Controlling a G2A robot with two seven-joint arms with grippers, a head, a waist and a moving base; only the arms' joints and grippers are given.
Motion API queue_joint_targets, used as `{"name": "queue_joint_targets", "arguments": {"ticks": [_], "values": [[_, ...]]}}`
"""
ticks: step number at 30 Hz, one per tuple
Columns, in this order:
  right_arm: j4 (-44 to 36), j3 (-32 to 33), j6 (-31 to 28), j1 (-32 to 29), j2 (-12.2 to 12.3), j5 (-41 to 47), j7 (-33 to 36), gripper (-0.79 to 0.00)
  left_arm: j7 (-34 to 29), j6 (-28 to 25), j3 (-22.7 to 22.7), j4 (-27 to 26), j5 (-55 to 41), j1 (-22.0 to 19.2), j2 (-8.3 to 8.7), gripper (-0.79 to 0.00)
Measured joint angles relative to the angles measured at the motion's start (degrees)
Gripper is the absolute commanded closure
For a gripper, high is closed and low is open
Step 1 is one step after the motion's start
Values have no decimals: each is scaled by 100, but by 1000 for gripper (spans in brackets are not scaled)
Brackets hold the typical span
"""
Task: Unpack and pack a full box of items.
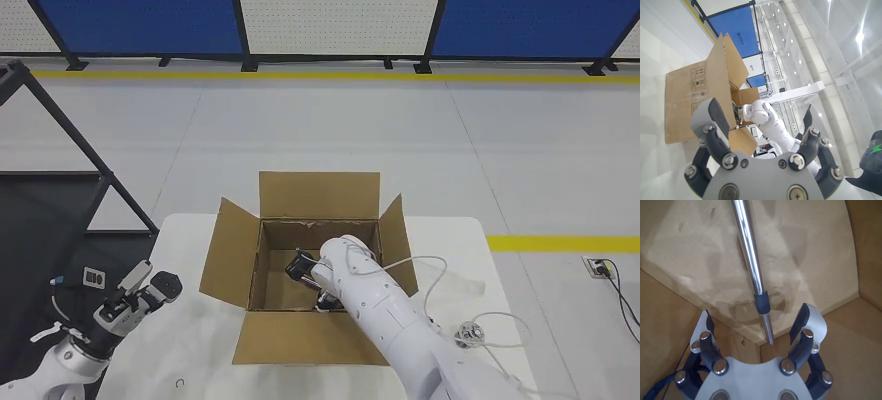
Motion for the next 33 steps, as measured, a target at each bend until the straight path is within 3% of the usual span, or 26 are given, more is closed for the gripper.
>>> {"name": "queue_joint_targets", "arguments": {"ticks": [7, 13, 18, 25, 33], "values": [[24, 47, -132, -60, 69, -40, -272, -785, -46, -98, -3, -109, -30, 144, 3, -785], [44, 109, -270, -99, 117, -1, -363, -391, -33, -124, 6, -158, -31, 185, 7, -785], [36, 144, -248, -128, 140, 3, -347, -289, -16, -125, 21, -171, -31, 185, 11, -785], [13, 187, -248, -156, 167, -13, -333, -191, 19, -125, 37, -157, -40, 173, 16, -785], [-14, 234, -140, -159, 197, -45, -452, -154, 18, -142, 36, -114, -75, 143, 24, -785]]}}
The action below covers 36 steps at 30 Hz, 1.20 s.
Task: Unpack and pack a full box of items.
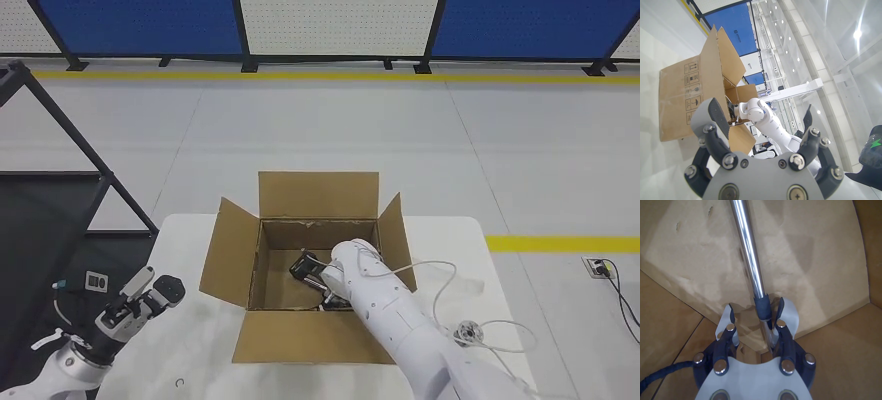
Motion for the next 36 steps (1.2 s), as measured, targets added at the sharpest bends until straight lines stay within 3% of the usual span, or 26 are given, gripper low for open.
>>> {"name": "queue_joint_targets", "arguments": {"ticks": [3, 9, 32, 34, 36], "values": [[-24, 11, 35, -3, 12, -33, -97, -154, -7, 1, -3, 12, -24, -13, 3, -785], [-51, 31, 14, -6, 42, -102, -241, -231, -35, 9, -8, 45, -56, -32, 11, -785], [-189, 149, -275, -51, 154, -224, -363, -231, -4, 3, 48, 54, -41, -64, 30, -785], [-203, 149, -261, -59, 149, -245, -305, -215, 6, -3, 39, 52, -50, -53, 31, -785], [-211, 149, -247, -63, 144, -262, -257, -114, 12, -21, 33, 50, -58, -42, 32, -785]]}}
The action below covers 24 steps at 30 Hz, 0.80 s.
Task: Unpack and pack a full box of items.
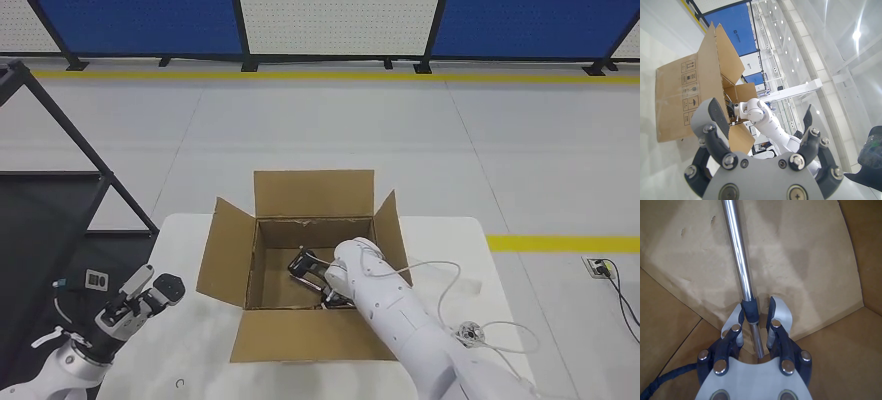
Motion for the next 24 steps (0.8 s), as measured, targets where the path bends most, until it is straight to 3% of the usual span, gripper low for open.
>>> {"name": "queue_joint_targets", "arguments": {"ticks": [2, 14, 24], "values": [[-3, 4, 23, -2, -6, -15, 40, 0, 5, -11, -8, -3, -15, 14, 1, -785], [39, 92, 55, 35, 13, -24, -139, 0, 18, -66, -35, -59, -50, 84, 4, -785], [157, 237, -436, 148, 193, 12, -791, 0, 29, -108, -37, -115, -24, 137, 7, -785]]}}
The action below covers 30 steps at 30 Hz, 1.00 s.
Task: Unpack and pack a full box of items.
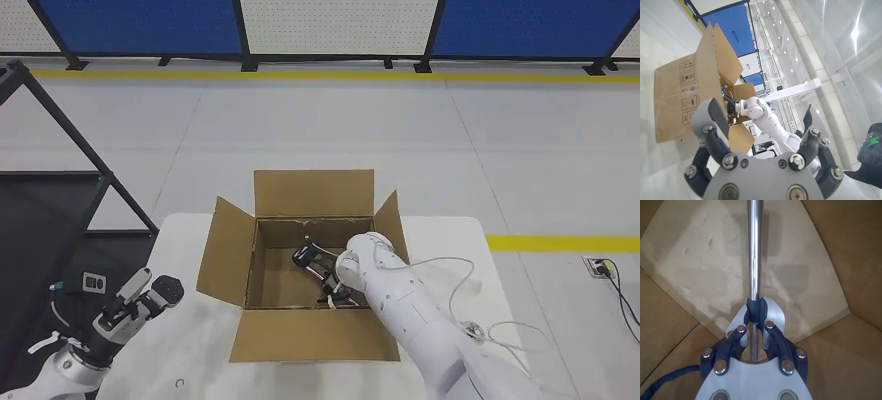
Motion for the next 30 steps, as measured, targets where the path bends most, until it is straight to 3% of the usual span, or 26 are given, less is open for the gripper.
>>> {"name": "queue_joint_targets", "arguments": {"ticks": [9, 18, 25, 30], "values": [[-51, 57, -547, 69, 227, -163, -591, 0, 55, 1, 56, -77, 75, 34, -1, -785], [-312, -6, -1399, -8, 590, -723, -1739, 0, 105, 28, 136, -172, 181, 31, -2, -785], [-1012, 7, -1566, -298, 1020, -1351, -2836, 0, 134, 28, 197, -218, 238, 28, -3, -785], [-1760, 248, -1459, -607, 1359, -1445, -2839, 0, 162, 18, 233, -241, 267, 39, -5, -785]]}}
